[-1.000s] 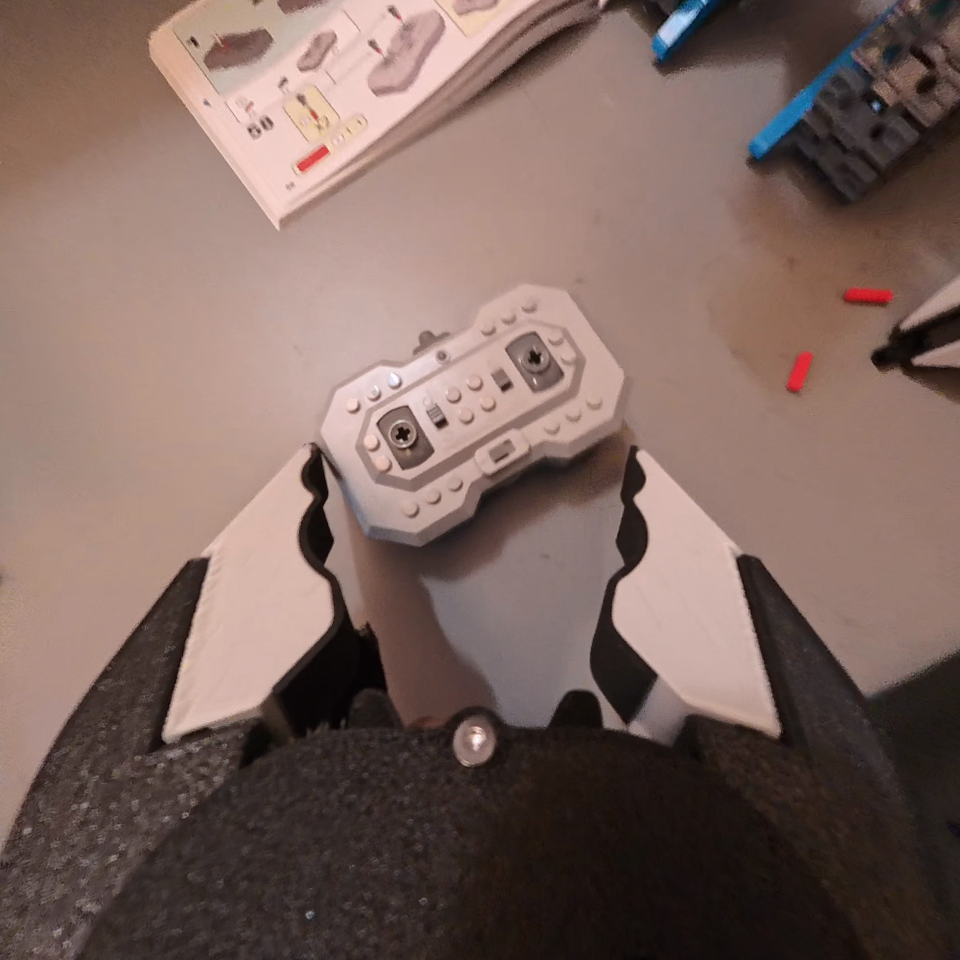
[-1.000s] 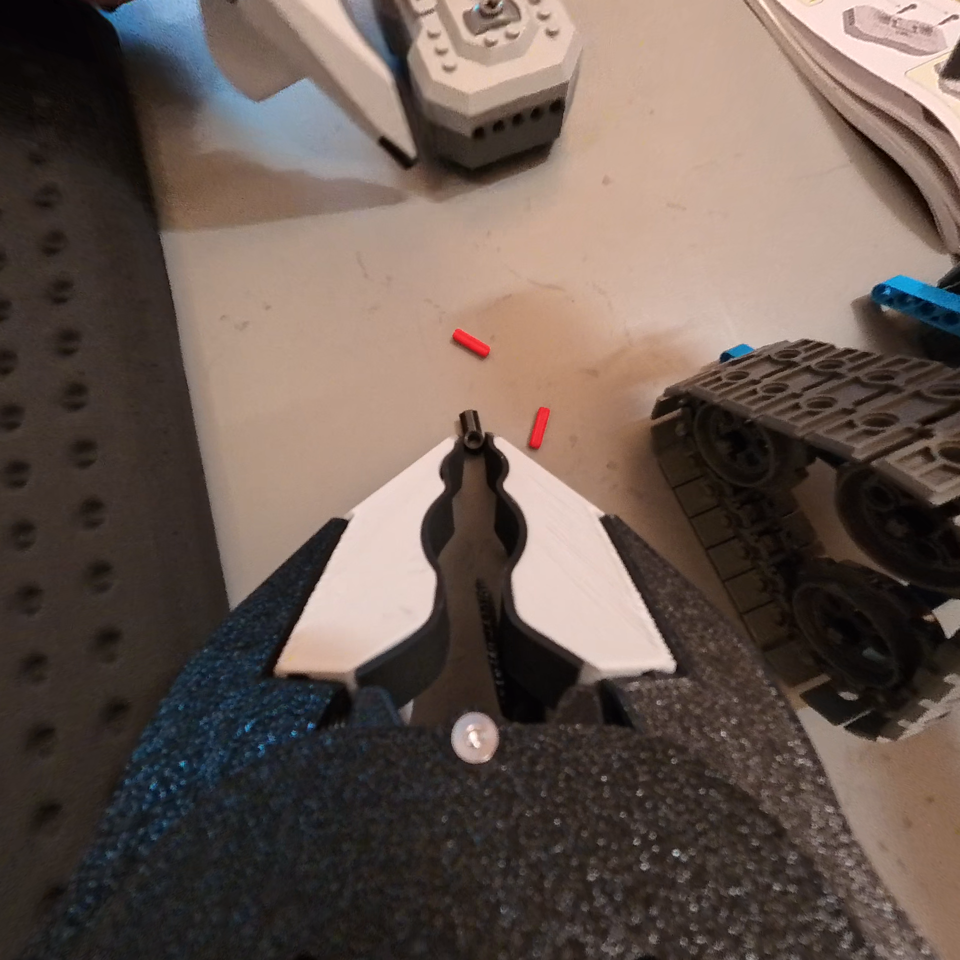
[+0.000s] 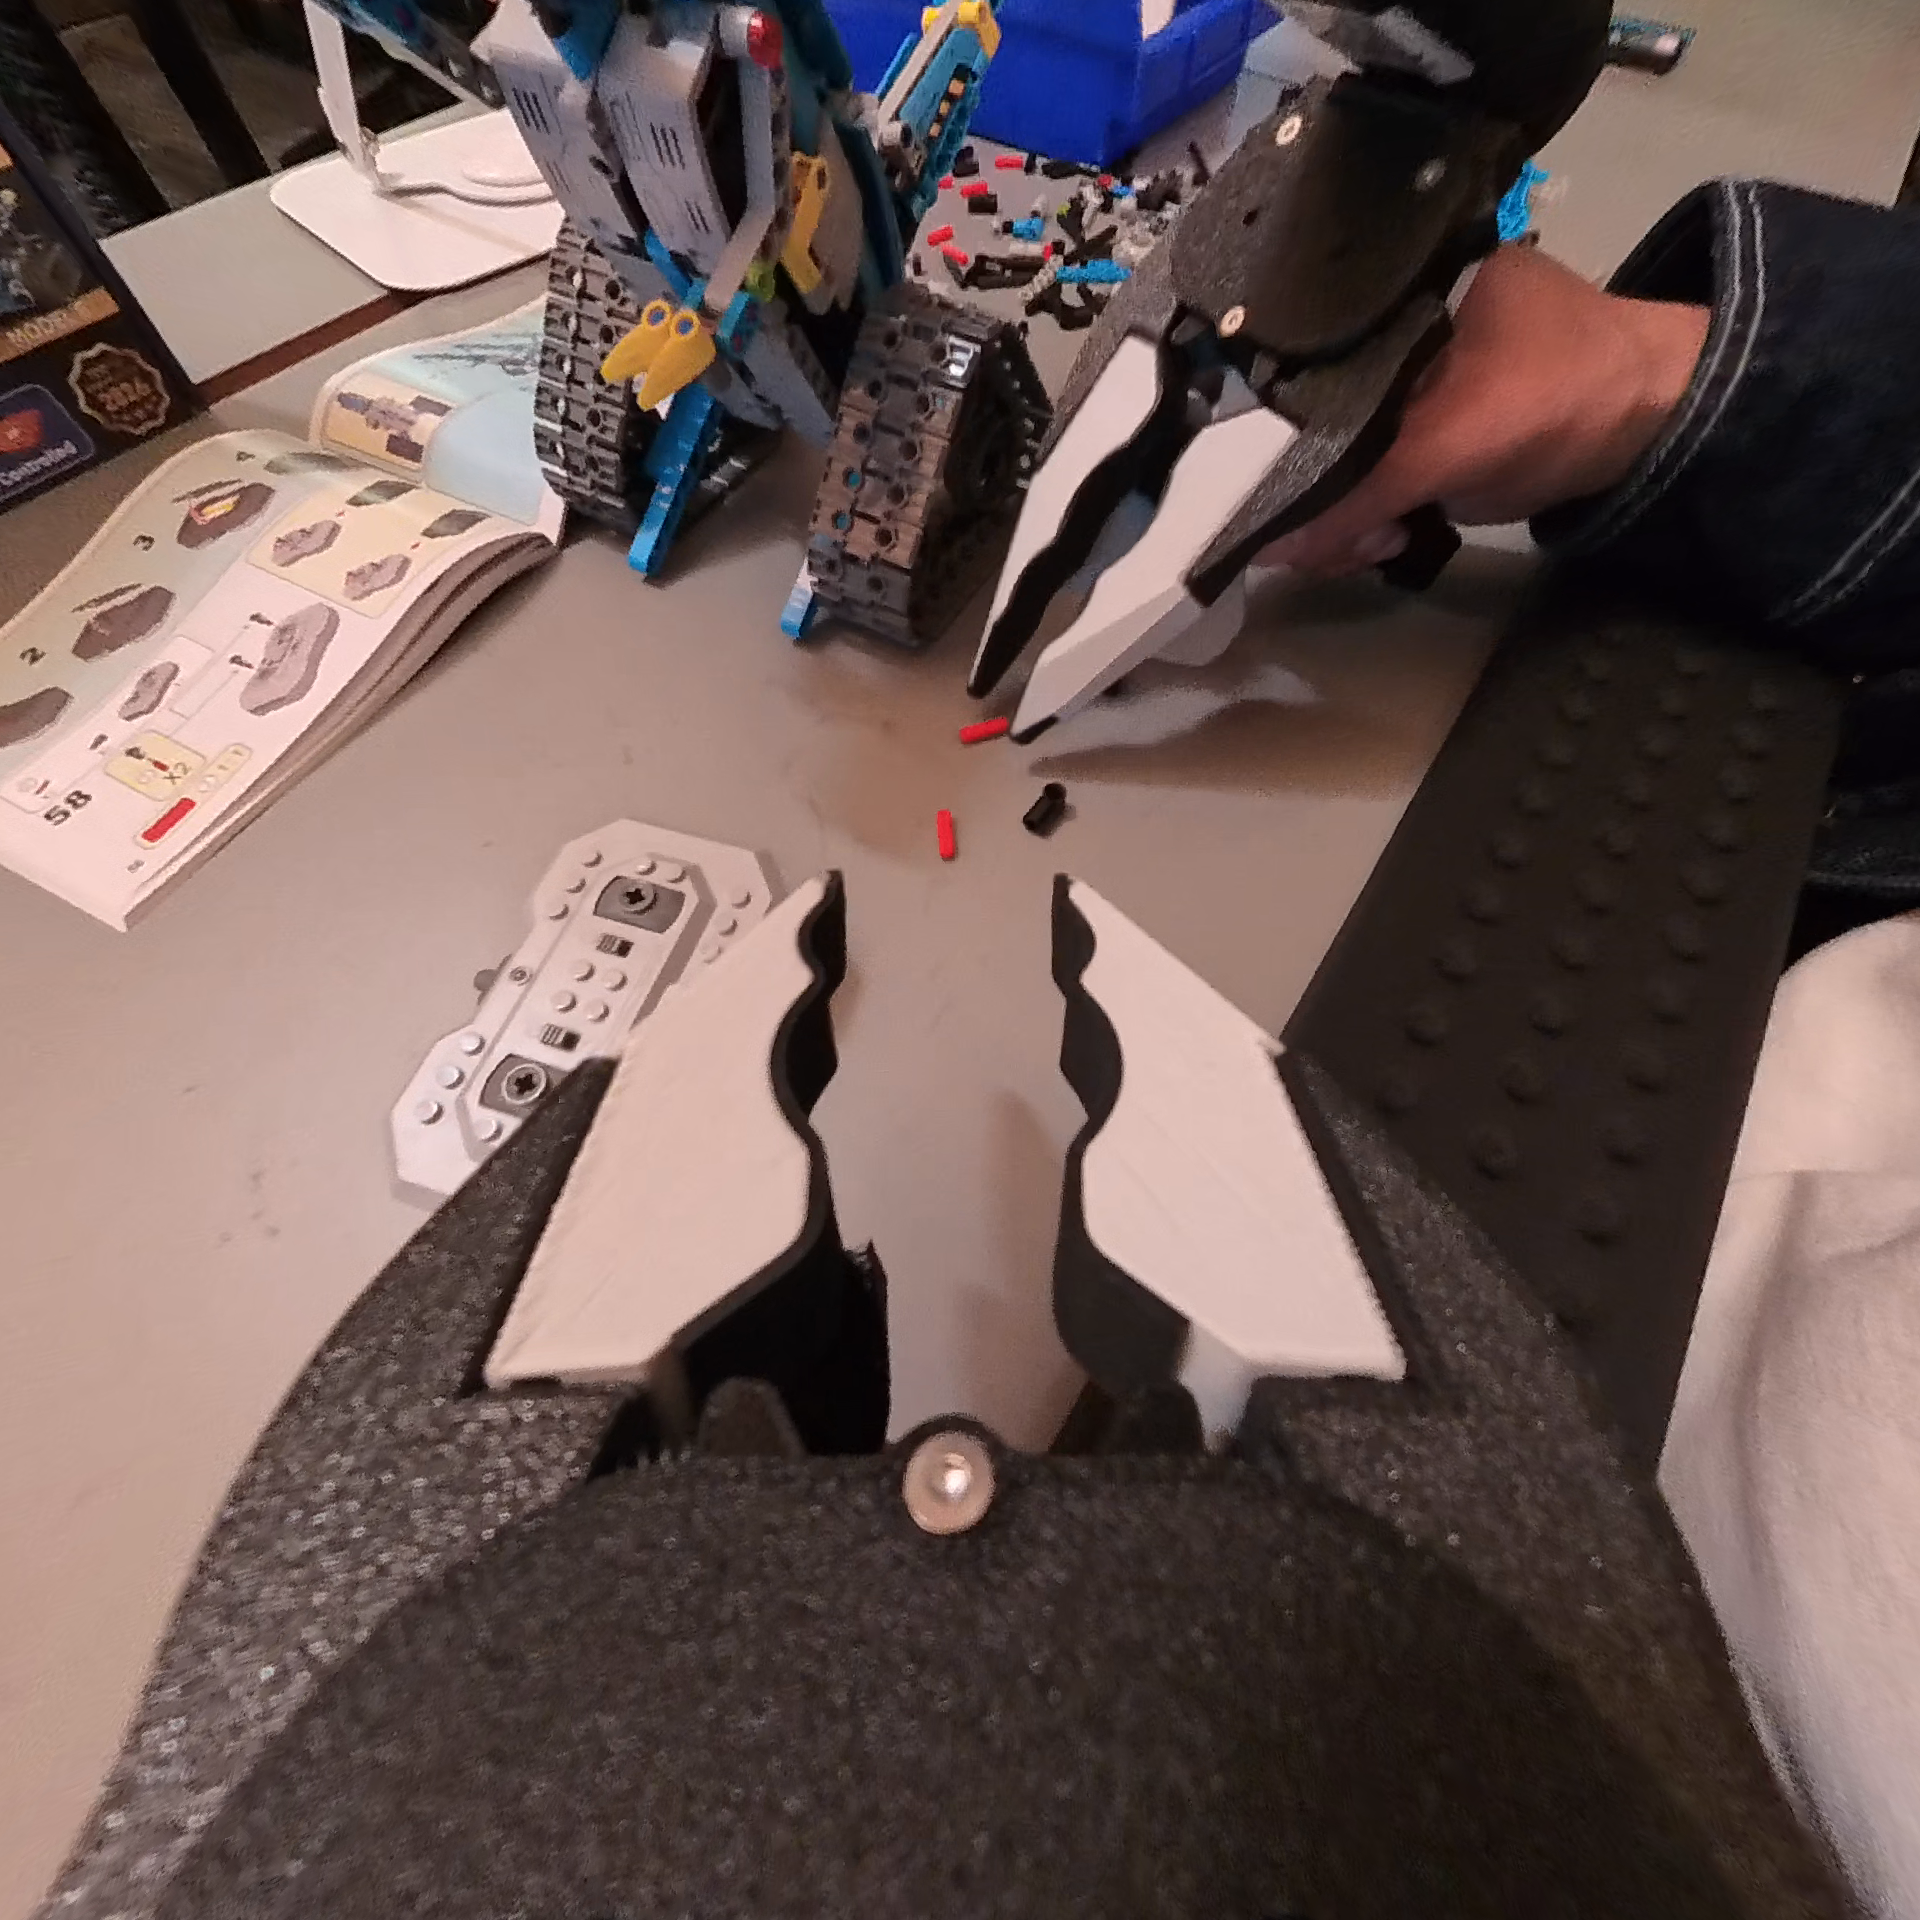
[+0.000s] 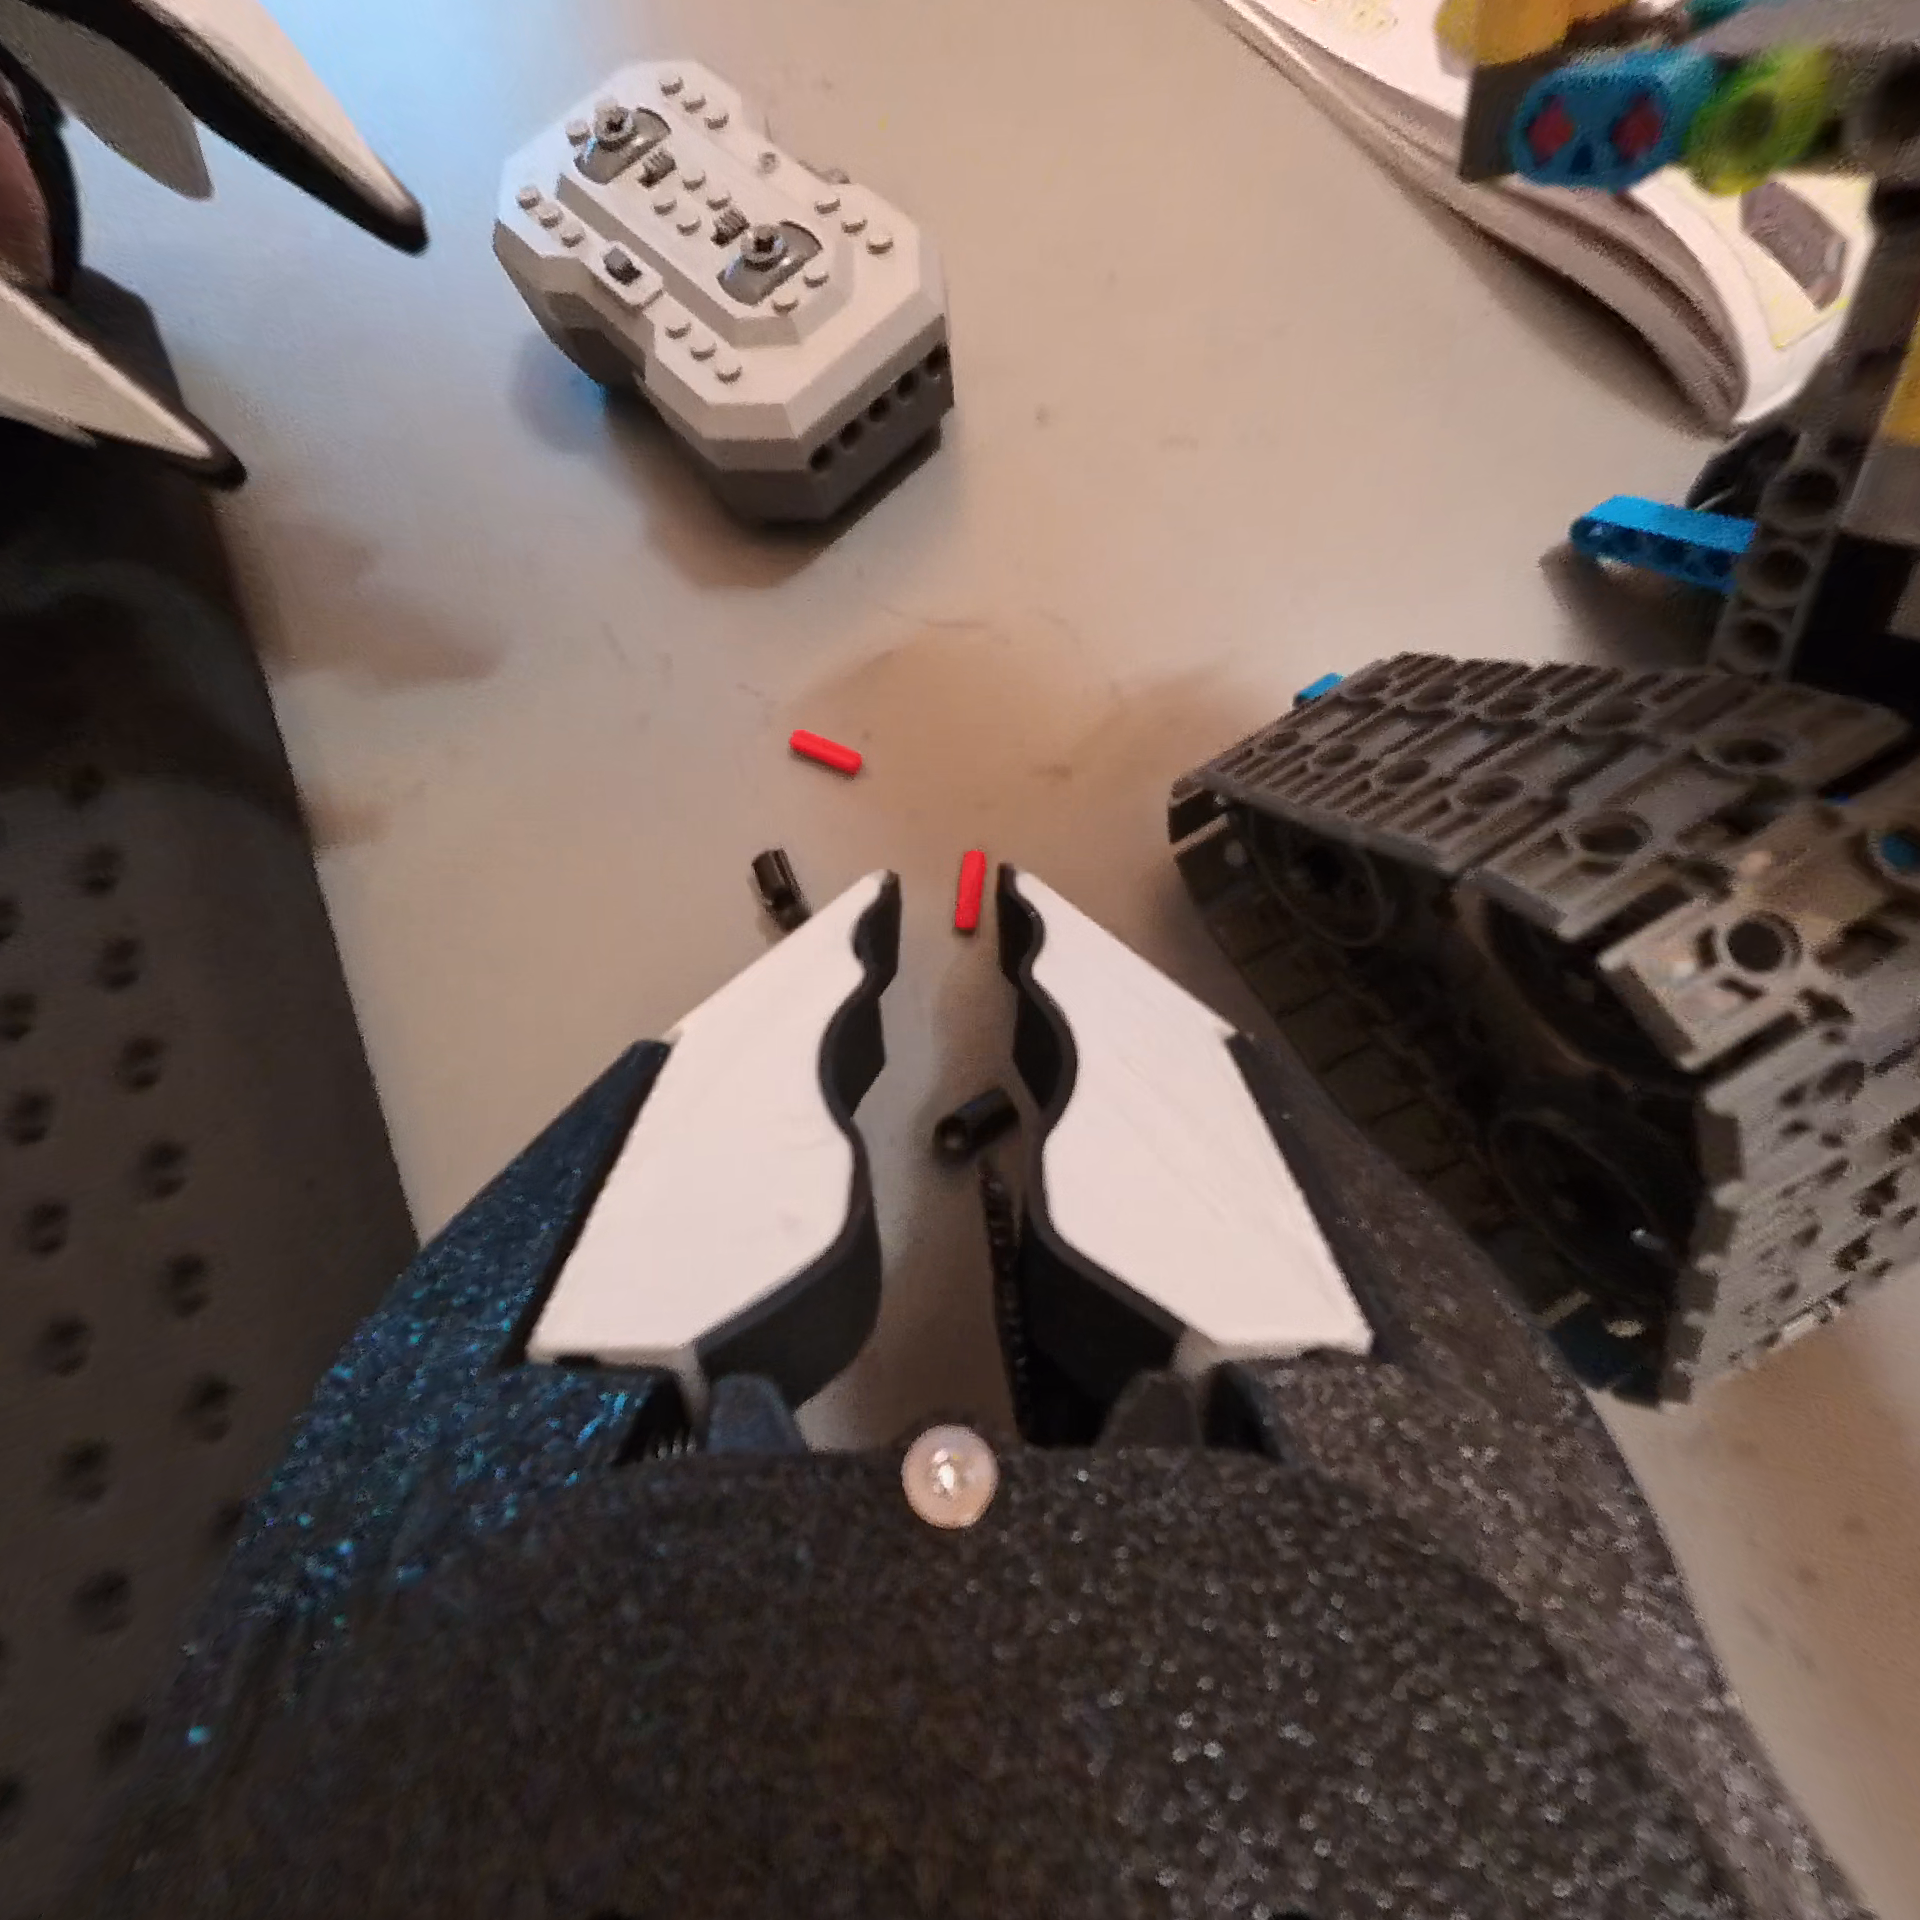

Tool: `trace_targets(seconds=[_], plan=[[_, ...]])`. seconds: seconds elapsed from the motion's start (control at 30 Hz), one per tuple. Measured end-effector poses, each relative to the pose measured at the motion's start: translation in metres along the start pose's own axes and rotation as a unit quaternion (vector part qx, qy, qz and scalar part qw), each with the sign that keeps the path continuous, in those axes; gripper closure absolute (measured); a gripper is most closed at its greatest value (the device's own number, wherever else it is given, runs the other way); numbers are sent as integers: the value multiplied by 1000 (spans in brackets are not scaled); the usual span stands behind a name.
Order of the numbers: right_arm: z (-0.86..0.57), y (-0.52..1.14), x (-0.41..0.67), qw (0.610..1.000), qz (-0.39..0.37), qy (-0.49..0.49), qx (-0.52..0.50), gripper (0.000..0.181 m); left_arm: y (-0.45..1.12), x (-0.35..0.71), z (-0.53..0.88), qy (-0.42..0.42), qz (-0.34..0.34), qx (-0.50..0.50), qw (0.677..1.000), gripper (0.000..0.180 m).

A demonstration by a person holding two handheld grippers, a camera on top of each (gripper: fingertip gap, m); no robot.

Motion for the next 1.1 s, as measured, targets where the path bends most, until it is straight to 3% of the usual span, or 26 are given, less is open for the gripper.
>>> trace_targets(seconds=[0.3,0.4,0.47,0.53,0.67,0.9,1.1], plan=[[-4,5,-1,999,25,-17,-44,178,19,-3,-12,15,30,-4,999,149],[17,-16,34,995,-96,20,27,178,25,6,-14,-41,17,-25,999,161],[37,-33,60,974,-184,65,118,178,24,19,-11,-72,-27,-31,997,176],[51,-38,71,947,-214,124,204,178,18,31,-8,-85,-82,-32,992,180],[64,-35,76,920,-220,176,272,178,9,42,-4,-90,-129,-17,987,180],[68,-28,72,921,-200,180,281,178,13,35,-3,-54,-114,14,992,180],[70,-15,63,939,-160,165,254,178,17,31,-6,32,-95,55,993,180]])
Point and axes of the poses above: each gripper's, where its closed fingertips meet, y out along the fingers, x out of its top, z = x × y across the jaws, the point moved 3 cm from there along -y, back along the fingers, and after that the axes turned 4 degrees about y, right-handed, at the moved point
